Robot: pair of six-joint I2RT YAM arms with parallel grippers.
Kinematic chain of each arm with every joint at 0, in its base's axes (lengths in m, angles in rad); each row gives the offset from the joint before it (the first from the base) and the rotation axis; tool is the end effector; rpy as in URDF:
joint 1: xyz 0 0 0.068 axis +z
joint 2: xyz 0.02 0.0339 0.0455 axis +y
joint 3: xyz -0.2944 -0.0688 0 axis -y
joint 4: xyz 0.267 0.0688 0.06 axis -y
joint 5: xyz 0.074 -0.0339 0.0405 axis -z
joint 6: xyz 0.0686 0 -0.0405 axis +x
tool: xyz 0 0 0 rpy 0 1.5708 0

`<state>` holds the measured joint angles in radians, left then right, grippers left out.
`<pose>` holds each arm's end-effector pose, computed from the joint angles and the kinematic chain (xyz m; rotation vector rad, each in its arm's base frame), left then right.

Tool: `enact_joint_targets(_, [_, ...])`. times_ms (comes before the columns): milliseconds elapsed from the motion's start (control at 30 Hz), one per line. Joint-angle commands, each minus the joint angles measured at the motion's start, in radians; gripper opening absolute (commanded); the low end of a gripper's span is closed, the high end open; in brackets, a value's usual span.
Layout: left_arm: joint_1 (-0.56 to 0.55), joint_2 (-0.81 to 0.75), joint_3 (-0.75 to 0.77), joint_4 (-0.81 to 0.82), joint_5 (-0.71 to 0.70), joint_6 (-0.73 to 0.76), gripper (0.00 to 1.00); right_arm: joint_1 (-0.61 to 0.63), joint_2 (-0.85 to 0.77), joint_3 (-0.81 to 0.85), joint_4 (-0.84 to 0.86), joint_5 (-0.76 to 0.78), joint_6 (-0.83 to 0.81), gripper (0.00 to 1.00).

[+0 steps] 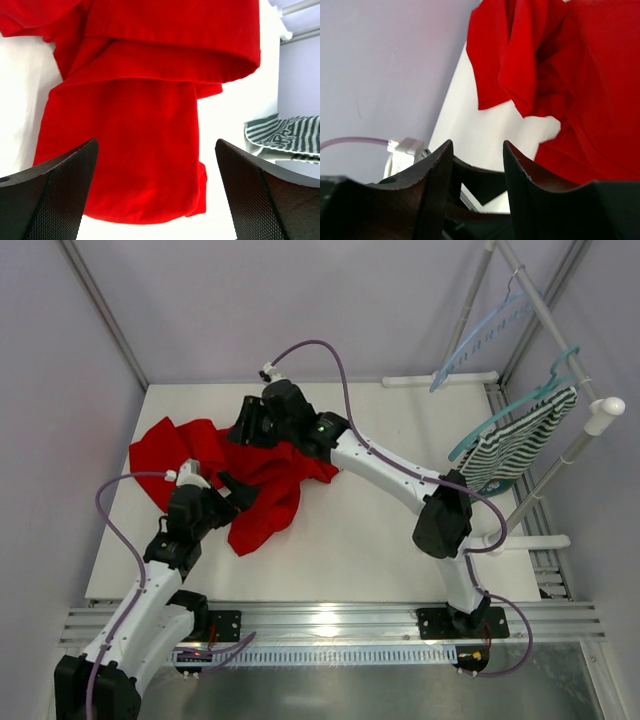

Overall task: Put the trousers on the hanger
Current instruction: Fold the trousers

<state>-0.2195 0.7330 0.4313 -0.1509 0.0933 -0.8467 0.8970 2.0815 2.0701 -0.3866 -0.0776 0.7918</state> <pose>0.1957 -0.0502 0.2262 -0.5914 2.0231 -0.7547 0.3470 0.4431 0.3721 -0.1694 2.1572 1.1301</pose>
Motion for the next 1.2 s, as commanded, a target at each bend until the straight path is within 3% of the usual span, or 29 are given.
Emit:
enact_joint_targets(0, [-0.001, 0.022, -0.017, 0.125, 0.010, -0.057, 0.99, -0.004, -0.127, -0.062, -0.035, 0.016, -0.066, 0.48])
enact_joint_targets(167, [-0.001, 0.124, -0.012, 0.146, 0.020, -0.124, 1.00, -0.062, -0.263, -0.289, -0.089, 0.289, 0.019, 0.49])
enact_joint_targets(433, [-0.003, 0.223, 0.066, 0.217, 0.033, -0.167, 1.00, -0.246, -0.394, -0.658, -0.046, 0.308, 0.340, 0.52])
enact_joint_targets(900, [-0.144, 0.436, 0.308, 0.178, -0.062, -0.305, 1.00, -0.291, -0.255, -0.685, -0.046, 0.237, 0.543, 0.55])
enact_joint_targets(1167, [-0.153, 0.617, 0.403, 0.168, -0.076, -0.331, 1.00, -0.300, -0.190, -0.689, -0.015, 0.190, 0.532, 0.56])
